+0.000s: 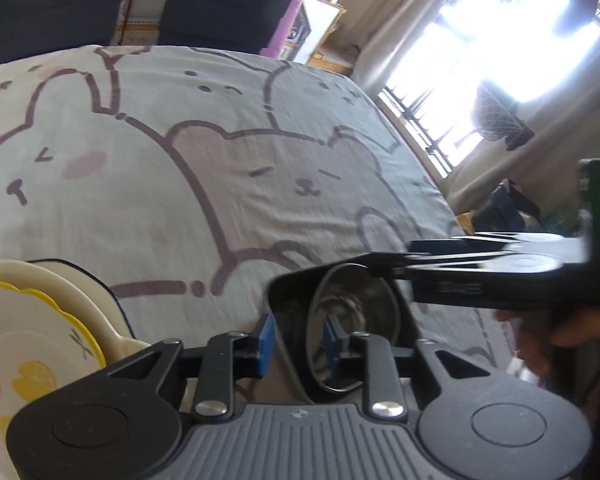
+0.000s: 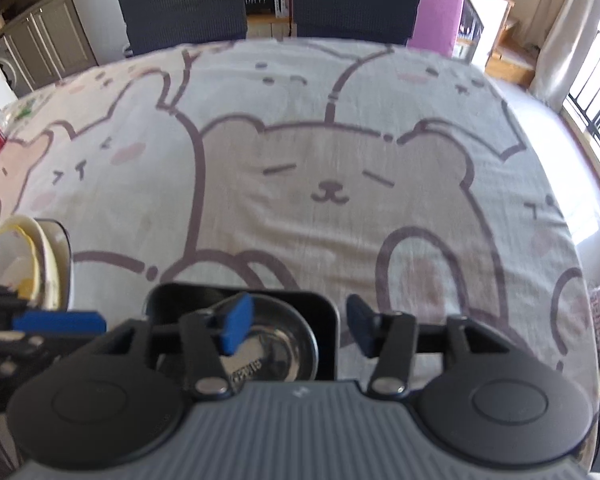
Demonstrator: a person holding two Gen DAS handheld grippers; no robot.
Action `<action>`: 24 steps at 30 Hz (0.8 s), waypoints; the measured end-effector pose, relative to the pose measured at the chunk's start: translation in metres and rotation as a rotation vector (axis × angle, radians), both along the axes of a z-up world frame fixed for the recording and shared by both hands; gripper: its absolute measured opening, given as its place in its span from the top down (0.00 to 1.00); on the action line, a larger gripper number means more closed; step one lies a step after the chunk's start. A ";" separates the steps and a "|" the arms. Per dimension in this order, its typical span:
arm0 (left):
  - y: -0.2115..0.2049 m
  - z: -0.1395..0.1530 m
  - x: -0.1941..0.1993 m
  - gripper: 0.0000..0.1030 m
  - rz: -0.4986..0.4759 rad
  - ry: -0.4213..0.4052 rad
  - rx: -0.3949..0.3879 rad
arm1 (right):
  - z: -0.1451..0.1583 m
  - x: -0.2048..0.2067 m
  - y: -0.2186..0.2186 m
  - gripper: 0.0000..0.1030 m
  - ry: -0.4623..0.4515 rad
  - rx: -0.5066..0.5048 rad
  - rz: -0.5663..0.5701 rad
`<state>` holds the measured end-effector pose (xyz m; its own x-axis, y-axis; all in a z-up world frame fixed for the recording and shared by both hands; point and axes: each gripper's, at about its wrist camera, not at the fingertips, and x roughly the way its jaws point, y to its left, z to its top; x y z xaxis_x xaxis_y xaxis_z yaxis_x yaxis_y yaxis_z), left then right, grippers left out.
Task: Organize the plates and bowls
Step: 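Lower the steel bowl into the small steel box and open both tools, then move both tools to the small square steel box rim and grip it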
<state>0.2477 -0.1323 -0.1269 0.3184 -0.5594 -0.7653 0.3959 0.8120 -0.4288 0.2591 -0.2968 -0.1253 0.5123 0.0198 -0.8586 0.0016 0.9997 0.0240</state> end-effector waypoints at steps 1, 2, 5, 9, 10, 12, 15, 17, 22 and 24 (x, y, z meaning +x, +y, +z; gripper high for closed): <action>0.000 -0.002 0.002 0.69 0.003 0.004 0.007 | 0.003 -0.002 -0.002 0.39 -0.009 0.007 -0.004; 0.000 -0.003 0.003 0.68 0.006 0.009 0.013 | 0.006 -0.004 -0.005 0.39 -0.015 0.013 -0.008; -0.001 -0.008 0.006 0.68 0.005 0.016 0.032 | 0.008 -0.010 -0.016 0.39 -0.011 0.012 -0.021; -0.004 -0.012 0.007 0.68 -0.001 0.015 0.047 | 0.002 -0.018 -0.031 0.39 0.053 0.014 -0.031; -0.004 -0.012 0.008 0.68 -0.003 0.014 0.050 | 0.000 -0.021 -0.035 0.38 0.072 0.015 -0.033; -0.007 -0.013 0.008 0.68 -0.006 0.011 0.057 | -0.005 -0.026 -0.041 0.38 0.097 0.019 -0.029; -0.010 -0.016 0.010 0.68 -0.010 0.011 0.067 | -0.010 -0.034 -0.045 0.38 0.119 0.020 -0.008; -0.012 -0.018 0.010 0.68 -0.013 0.011 0.076 | -0.013 -0.037 -0.045 0.38 0.137 0.012 0.006; -0.017 -0.021 0.010 0.68 -0.026 0.014 0.094 | -0.025 -0.036 -0.044 0.38 0.170 -0.017 0.016; -0.018 -0.023 0.010 0.68 -0.029 0.016 0.099 | -0.028 -0.034 -0.042 0.38 0.180 -0.019 0.022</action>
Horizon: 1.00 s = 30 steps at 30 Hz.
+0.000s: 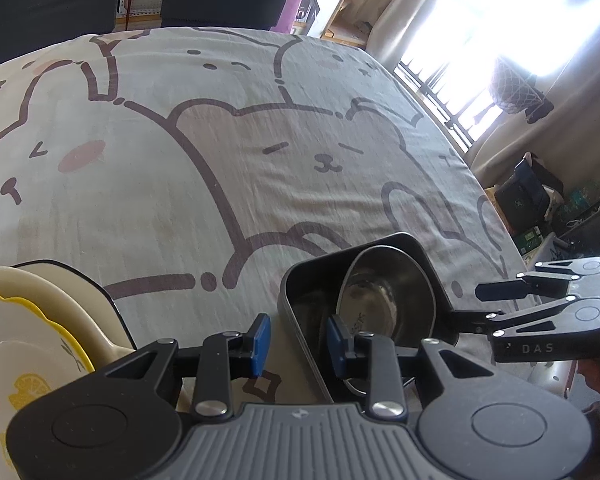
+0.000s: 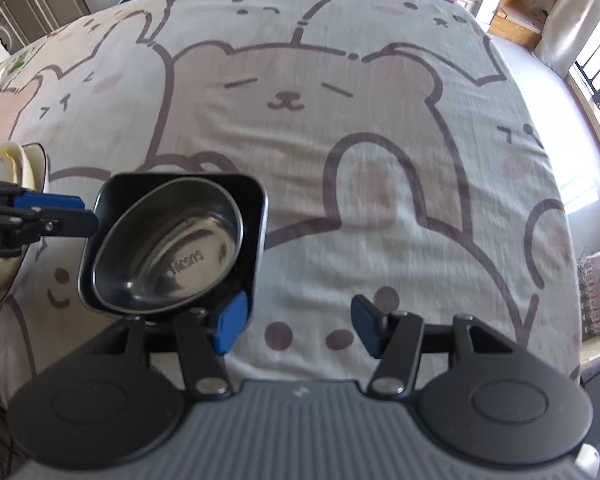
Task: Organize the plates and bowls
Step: 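Move both tools to the small square steel box rim and grip it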
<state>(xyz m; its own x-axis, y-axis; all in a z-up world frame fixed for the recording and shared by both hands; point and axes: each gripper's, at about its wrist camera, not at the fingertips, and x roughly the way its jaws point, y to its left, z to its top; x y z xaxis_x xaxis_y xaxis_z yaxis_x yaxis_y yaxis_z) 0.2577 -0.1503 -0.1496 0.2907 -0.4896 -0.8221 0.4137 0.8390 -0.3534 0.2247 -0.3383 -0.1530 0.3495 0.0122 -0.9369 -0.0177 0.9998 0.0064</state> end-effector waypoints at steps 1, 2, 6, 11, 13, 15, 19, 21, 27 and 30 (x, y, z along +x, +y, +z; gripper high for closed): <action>-0.001 -0.001 0.000 0.69 -0.002 0.002 0.002 | -0.001 0.001 0.001 0.38 0.002 -0.008 0.004; -0.001 -0.002 0.000 0.69 -0.004 0.004 0.004 | -0.002 0.002 0.003 0.38 0.002 -0.016 0.007; -0.002 -0.002 0.000 0.69 -0.014 0.000 0.007 | -0.006 0.007 0.006 0.39 -0.010 -0.039 -0.007; -0.004 -0.002 -0.002 0.70 -0.034 -0.003 0.014 | -0.002 0.013 0.005 0.40 -0.051 -0.023 -0.035; -0.006 -0.003 -0.004 0.70 -0.043 -0.005 0.019 | 0.000 0.015 0.004 0.40 -0.068 -0.014 -0.050; -0.007 -0.003 -0.005 0.70 -0.050 -0.005 0.019 | 0.001 0.017 0.004 0.43 -0.079 -0.007 -0.060; -0.009 -0.003 -0.008 0.74 -0.065 -0.001 0.018 | 0.000 0.018 0.004 0.49 -0.090 0.025 -0.070; -0.011 -0.004 -0.009 0.77 -0.074 0.007 0.019 | 0.000 0.018 0.005 0.49 -0.093 0.040 -0.054; -0.009 -0.003 -0.009 0.78 -0.054 0.011 0.011 | -0.001 0.018 0.013 0.56 -0.086 0.042 -0.027; -0.005 0.003 -0.006 0.78 -0.033 -0.008 0.006 | -0.001 0.017 0.010 0.56 -0.086 0.046 -0.034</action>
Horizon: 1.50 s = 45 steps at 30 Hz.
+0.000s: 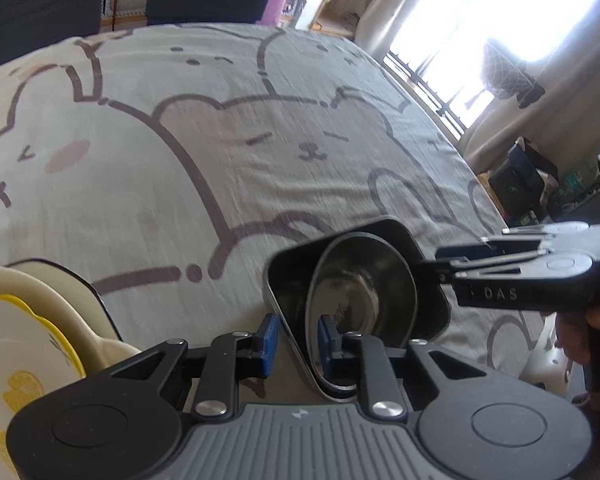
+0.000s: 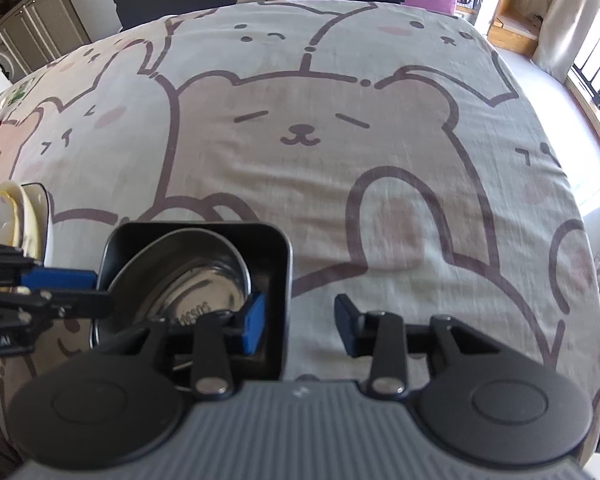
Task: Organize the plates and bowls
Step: 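Move both tools to the small square steel box rim and grip it, then lift the steel box holding the bowl and carry it over the dish stack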
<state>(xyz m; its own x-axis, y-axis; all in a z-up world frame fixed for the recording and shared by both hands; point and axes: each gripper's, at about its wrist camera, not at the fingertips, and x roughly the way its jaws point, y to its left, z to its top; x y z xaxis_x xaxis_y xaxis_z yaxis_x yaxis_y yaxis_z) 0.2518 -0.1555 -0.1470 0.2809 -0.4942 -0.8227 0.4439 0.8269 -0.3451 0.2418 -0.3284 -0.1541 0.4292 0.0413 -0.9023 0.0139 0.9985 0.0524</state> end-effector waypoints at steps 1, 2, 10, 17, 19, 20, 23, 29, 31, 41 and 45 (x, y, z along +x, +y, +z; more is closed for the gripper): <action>0.002 0.001 0.002 0.78 0.012 -0.001 -0.007 | 0.000 0.000 -0.002 0.56 0.001 0.001 -0.003; 0.004 0.002 0.004 0.78 0.024 -0.002 -0.012 | 0.000 -0.001 -0.003 0.56 0.003 0.001 -0.009; -0.005 -0.009 0.006 0.80 0.004 -0.013 0.056 | -0.003 -0.002 -0.006 0.56 0.029 -0.003 -0.003; -0.010 -0.012 -0.001 0.88 -0.023 0.006 0.060 | -0.002 -0.007 -0.005 0.58 -0.035 -0.012 -0.003; -0.008 -0.013 -0.001 0.88 -0.012 0.027 0.046 | -0.003 -0.006 -0.010 0.60 -0.040 0.007 -0.011; -0.007 -0.013 -0.001 0.89 -0.005 0.032 0.041 | -0.003 -0.006 -0.011 0.60 -0.039 0.010 -0.002; -0.005 -0.014 0.000 0.90 0.018 0.043 0.026 | -0.009 -0.005 -0.009 0.65 -0.020 0.012 0.021; 0.002 -0.016 0.003 0.92 0.086 0.085 -0.025 | -0.015 0.002 -0.009 0.95 0.032 0.111 0.041; 0.004 -0.016 0.004 0.92 0.099 0.096 -0.040 | -0.015 0.002 -0.009 0.95 0.029 0.114 0.033; 0.032 0.029 0.009 0.94 0.167 0.033 -0.194 | 0.027 -0.009 -0.016 0.95 -0.130 0.193 -0.036; 0.055 0.051 0.007 0.95 0.211 0.004 -0.267 | 0.047 -0.011 -0.011 0.94 -0.210 0.238 -0.031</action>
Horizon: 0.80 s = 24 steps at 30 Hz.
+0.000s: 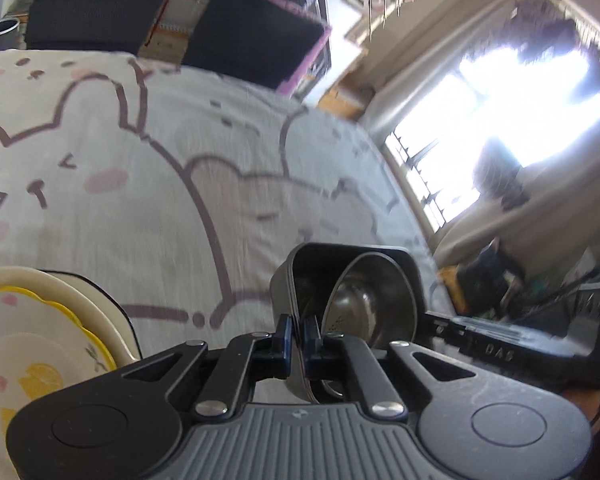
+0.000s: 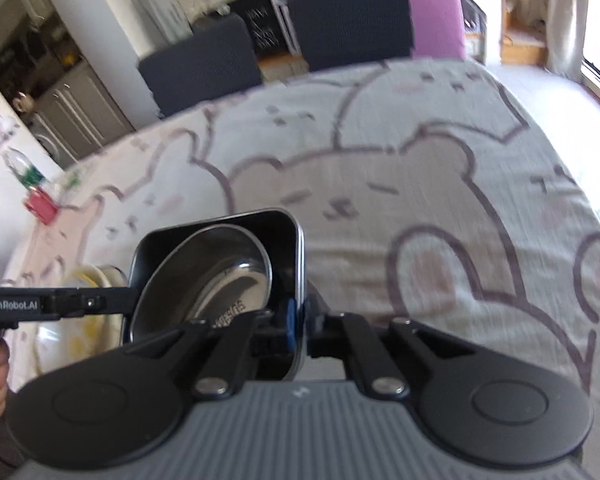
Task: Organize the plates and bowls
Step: 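Lift the steel box holding the bowl and carry it over the dish stack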
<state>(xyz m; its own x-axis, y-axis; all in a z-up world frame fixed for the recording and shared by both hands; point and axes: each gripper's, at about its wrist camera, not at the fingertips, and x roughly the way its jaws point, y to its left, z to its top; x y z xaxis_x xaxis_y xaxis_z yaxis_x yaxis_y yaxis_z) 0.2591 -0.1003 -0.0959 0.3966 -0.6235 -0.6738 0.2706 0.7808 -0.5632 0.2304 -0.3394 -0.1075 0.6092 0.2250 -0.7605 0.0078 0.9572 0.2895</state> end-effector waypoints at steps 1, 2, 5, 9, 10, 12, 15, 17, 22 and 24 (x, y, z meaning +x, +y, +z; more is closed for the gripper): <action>0.006 0.005 -0.001 0.95 0.011 -0.007 -0.017 | 0.005 0.000 0.002 0.94 -0.014 0.011 -0.001; 0.013 0.010 -0.002 0.95 0.021 -0.015 -0.031 | 0.008 0.000 0.005 0.94 -0.027 0.017 0.001; 0.032 0.023 -0.007 0.96 0.053 -0.041 -0.061 | 0.020 -0.002 0.015 0.94 -0.060 0.040 0.013; 0.064 0.031 -0.015 0.96 0.108 -0.050 -0.095 | 0.032 0.002 0.034 0.93 -0.080 0.076 0.033; 0.072 0.033 -0.017 0.96 0.123 -0.053 -0.100 | 0.033 0.003 0.040 0.93 -0.083 0.084 0.039; 0.088 0.035 -0.022 0.96 0.154 -0.058 -0.106 | 0.038 0.005 0.054 0.92 -0.087 0.098 0.056; 0.111 0.038 -0.031 0.96 0.195 -0.065 -0.119 | 0.040 0.007 0.074 0.91 -0.092 0.123 0.081; 0.128 0.039 -0.037 0.96 0.224 -0.067 -0.126 | 0.040 0.009 0.087 0.91 -0.090 0.144 0.093; 0.161 0.039 -0.055 0.96 0.290 -0.075 -0.132 | 0.032 0.013 0.121 0.91 -0.068 0.170 0.141; 0.172 0.035 -0.060 0.96 0.312 -0.067 -0.134 | 0.029 0.015 0.132 0.90 -0.057 0.173 0.160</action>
<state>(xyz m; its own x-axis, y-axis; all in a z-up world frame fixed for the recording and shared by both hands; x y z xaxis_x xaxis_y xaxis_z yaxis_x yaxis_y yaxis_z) 0.1993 0.0719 -0.0612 0.6227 -0.5462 -0.5602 0.0700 0.7520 -0.6554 0.2456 -0.2077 -0.0789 0.5966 0.4457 -0.6674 -0.1608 0.8812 0.4446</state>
